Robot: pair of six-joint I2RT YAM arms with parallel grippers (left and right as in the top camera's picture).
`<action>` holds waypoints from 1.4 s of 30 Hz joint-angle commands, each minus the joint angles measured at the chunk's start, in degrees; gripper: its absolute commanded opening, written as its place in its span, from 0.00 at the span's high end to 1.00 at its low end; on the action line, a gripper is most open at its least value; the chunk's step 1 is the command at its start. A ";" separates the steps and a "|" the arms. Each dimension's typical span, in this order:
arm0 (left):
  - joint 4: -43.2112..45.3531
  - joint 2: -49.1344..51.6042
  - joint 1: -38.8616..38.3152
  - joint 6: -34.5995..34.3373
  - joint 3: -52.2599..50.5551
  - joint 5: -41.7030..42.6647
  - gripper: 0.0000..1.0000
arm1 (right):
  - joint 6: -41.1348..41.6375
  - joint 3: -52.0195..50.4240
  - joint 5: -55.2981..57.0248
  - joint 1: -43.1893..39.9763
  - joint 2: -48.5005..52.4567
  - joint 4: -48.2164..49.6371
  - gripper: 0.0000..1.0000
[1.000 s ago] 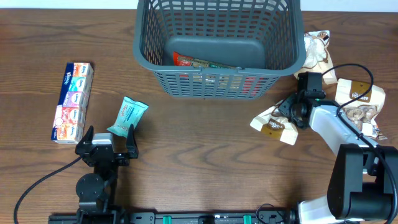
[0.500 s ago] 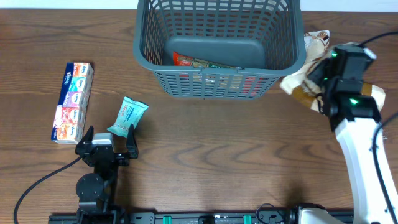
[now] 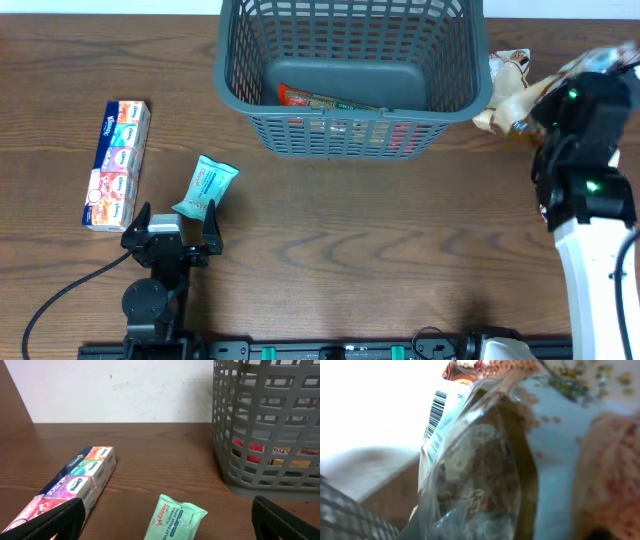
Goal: Pack container
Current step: 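Close the right gripper on the pouch and lift it, then carry the pouch over the basket and release it inside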
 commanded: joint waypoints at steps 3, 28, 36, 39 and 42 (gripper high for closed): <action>-0.76 -0.39 0.09 -0.31 -1.79 0.98 0.01 | -16.44 3.41 -14.43 -0.35 -3.91 7.91 0.99; -0.76 -0.39 0.09 -0.31 -1.79 0.98 0.01 | -50.27 46.25 -55.43 11.34 20.98 -21.97 0.99; -0.76 -0.39 0.09 -0.31 -1.79 0.98 0.01 | -58.99 54.97 -51.01 15.91 31.32 -27.71 0.99; -0.76 -0.39 0.09 -0.31 -1.79 0.98 0.01 | -60.50 54.97 -49.48 17.68 34.29 -27.78 0.99; -0.76 -0.39 0.09 -0.31 -1.79 1.01 0.01 | -63.14 54.97 -49.24 19.32 37.66 -28.26 0.99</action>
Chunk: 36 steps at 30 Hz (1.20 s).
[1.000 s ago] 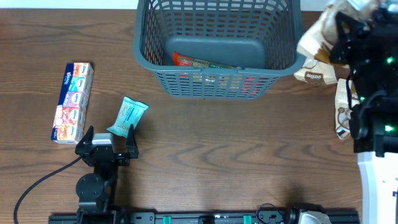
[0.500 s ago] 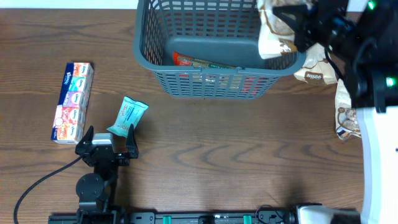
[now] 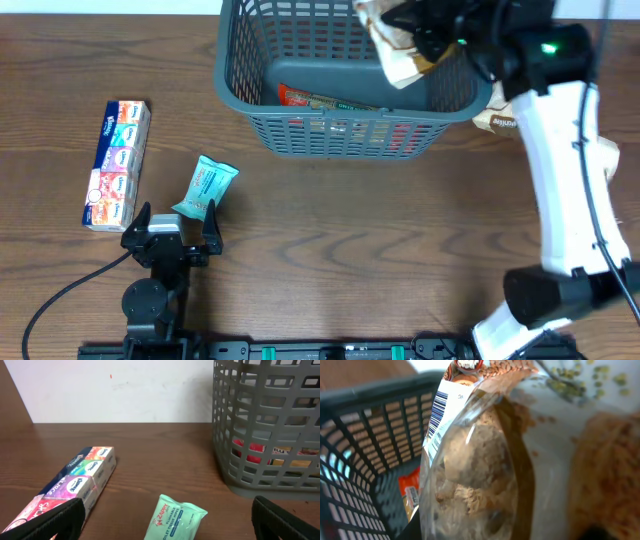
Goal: Pack container
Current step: 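Carry the pouch over the basket and release it inside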
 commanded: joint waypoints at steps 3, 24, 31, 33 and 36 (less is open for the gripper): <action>-0.76 -0.39 0.09 -0.28 -1.79 1.01 0.02 | -6.25 1.53 3.30 3.06 6.27 -0.92 0.99; -0.76 -0.39 0.09 -0.28 -1.79 0.98 0.01 | -9.70 1.53 5.31 6.60 15.10 -11.23 0.57; -0.76 -0.39 0.09 -0.28 -1.79 0.98 0.01 | -5.86 1.53 5.40 6.36 15.10 -11.45 0.28; -0.76 -0.39 0.09 -0.28 -1.79 0.98 0.01 | -5.86 1.53 5.27 6.38 15.08 -11.37 0.25; -0.76 -0.39 0.09 -0.28 -1.79 0.98 0.01 | -5.86 1.55 5.53 6.36 14.40 -10.64 0.25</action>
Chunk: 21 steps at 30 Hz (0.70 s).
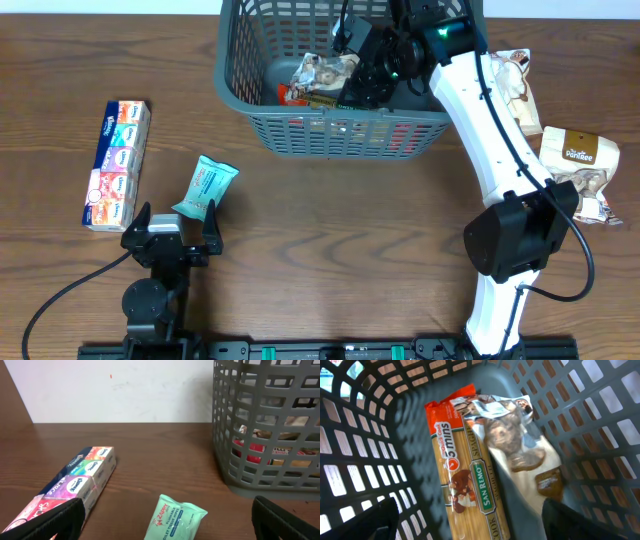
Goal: Pack container
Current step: 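Carry the pouch over the basket and release it inside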
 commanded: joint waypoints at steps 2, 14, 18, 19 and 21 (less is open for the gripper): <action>-0.79 -0.39 0.09 -0.31 -1.79 0.98 0.01 | 1.18 1.55 -0.07 0.07 -1.29 1.86 0.27; -0.79 -0.39 0.09 -0.31 -1.79 0.98 0.01 | 22.69 1.66 16.94 -4.02 -17.22 17.84 0.28; -0.79 -0.39 0.09 -0.31 -1.79 0.98 0.01 | 30.38 1.66 26.03 -11.30 -23.85 13.25 0.32; -0.79 -0.39 0.09 -0.31 -1.79 0.98 0.01 | 32.28 1.66 26.36 -13.84 -25.03 10.84 0.32; -0.79 -0.39 0.09 -0.31 -1.79 0.98 0.01 | 36.09 1.66 26.36 -19.17 -26.86 6.05 0.32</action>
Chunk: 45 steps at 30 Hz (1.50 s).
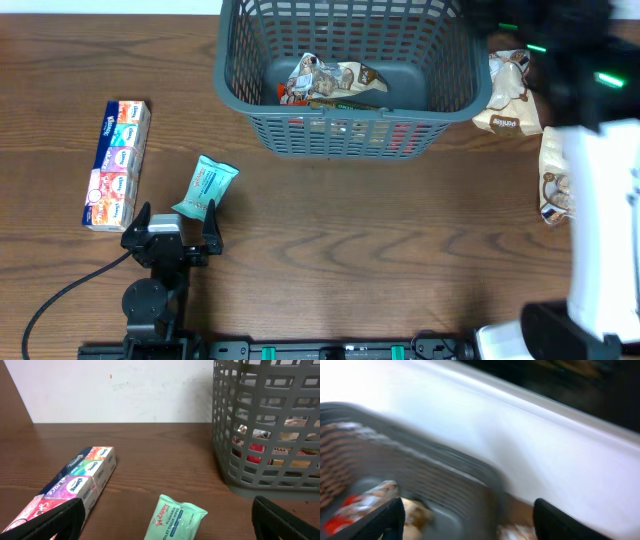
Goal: Pack container
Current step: 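Carry the pouch over the basket and release it inside, then move the right gripper over the PanTree pouch at far right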
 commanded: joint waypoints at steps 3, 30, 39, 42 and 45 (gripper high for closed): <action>-0.79 -0.39 0.09 -0.28 -1.79 0.98 0.01 | 15.72 0.00 6.10 -16.31 -3.43 -12.00 0.33; -0.79 -0.39 0.09 -0.28 -1.79 1.01 0.01 | 3.41 -0.09 -1.14 -46.51 19.63 -36.79 0.23; -0.79 -0.39 0.09 -0.28 -1.79 1.01 0.01 | -0.74 -0.13 -6.47 -46.21 27.45 -34.36 0.14; -0.79 -0.39 0.09 -0.28 -1.79 0.98 0.01 | -3.06 -0.55 -7.91 -45.83 28.98 -34.10 0.11; -0.79 -0.39 0.09 -0.28 -1.79 0.98 0.01 | -4.48 -2.21 -8.00 -45.35 28.94 -31.78 0.01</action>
